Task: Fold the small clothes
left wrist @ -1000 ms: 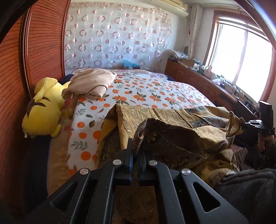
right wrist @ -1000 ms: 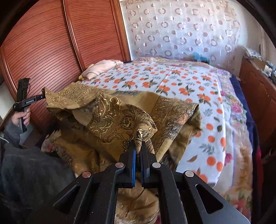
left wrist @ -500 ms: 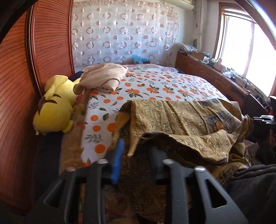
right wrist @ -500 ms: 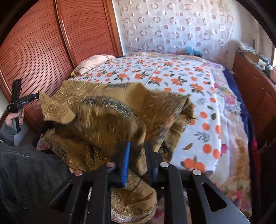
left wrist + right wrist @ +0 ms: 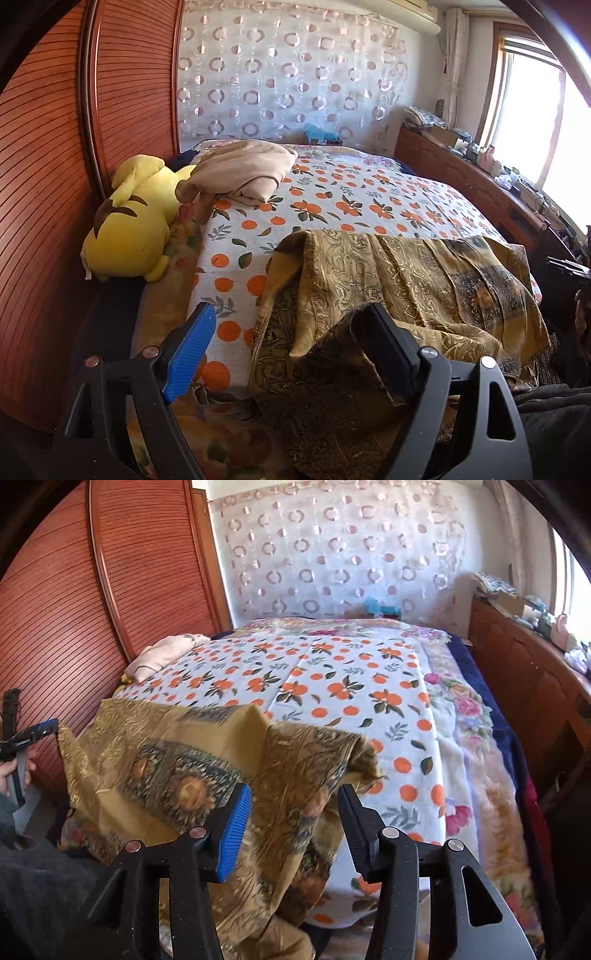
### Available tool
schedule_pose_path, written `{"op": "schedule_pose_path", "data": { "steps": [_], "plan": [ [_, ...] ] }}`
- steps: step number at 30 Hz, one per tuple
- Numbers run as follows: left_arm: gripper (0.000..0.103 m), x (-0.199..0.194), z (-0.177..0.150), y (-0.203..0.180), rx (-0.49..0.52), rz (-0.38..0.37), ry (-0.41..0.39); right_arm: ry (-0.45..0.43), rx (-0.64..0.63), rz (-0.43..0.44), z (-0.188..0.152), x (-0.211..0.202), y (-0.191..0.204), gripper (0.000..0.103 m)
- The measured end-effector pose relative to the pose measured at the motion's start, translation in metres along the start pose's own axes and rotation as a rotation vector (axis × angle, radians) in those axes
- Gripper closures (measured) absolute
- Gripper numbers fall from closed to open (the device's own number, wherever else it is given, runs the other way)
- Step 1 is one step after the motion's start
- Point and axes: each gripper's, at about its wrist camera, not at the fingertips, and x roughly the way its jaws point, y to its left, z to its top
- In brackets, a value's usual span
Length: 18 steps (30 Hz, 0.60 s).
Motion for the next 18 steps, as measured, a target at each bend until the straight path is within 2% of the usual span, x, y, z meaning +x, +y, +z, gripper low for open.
{"op": "schedule_pose_path", "data": {
  "steps": [12, 14, 16, 18],
  "plan": [
    [0.02, -0.013, 0.008, 0.027, -0.065, 0.081, -0.031, -0.019, -0.021, -0.011, 0.001, 0.003, -0.001, 0.052],
    [0.02, -0.012, 0.012, 0.027, -0.055, 0.091, -0.035, -0.025, -0.023, -0.021, 0.001, 0.005, -0.002, 0.049],
    [0.02, -0.006, 0.018, 0.024, -0.039, 0.092, -0.038, -0.029, -0.028, -0.036, 0.003, 0.01, -0.003, 0.04],
    [0.02, 0.001, 0.025, 0.02, -0.029, 0.072, -0.042, -0.035, -0.028, -0.047, 0.006, 0.015, -0.004, 0.037]
  ]
}}
